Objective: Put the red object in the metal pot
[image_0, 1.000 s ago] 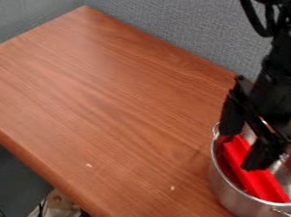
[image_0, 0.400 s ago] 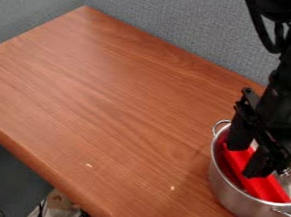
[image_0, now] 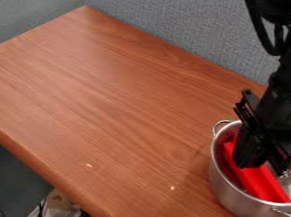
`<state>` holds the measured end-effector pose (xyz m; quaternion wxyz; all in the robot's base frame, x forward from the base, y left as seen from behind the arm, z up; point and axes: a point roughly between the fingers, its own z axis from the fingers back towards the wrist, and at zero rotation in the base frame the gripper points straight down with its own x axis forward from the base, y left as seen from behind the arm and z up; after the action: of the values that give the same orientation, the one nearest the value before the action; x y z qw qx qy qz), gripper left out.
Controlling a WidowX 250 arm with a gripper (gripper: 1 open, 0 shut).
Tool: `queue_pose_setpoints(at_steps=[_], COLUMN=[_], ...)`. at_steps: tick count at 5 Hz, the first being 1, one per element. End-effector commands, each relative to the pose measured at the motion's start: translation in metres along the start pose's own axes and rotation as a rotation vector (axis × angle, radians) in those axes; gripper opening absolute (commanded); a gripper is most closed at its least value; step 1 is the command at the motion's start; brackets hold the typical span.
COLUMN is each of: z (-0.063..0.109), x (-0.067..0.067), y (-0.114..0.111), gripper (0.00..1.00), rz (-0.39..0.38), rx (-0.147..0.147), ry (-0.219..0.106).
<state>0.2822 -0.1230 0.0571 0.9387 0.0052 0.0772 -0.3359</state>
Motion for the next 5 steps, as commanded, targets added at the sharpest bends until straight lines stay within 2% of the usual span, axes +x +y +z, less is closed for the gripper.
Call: queue_pose_setpoints(at_steps=[1, 5], z=[0.017, 0.028], x=[0.000, -0.006], y=[-0.002, -0.002], gripper=[0.00, 0.00], rz=[-0.009, -0.007], rx=[0.023, 0.042], ry=[-0.046, -0.065])
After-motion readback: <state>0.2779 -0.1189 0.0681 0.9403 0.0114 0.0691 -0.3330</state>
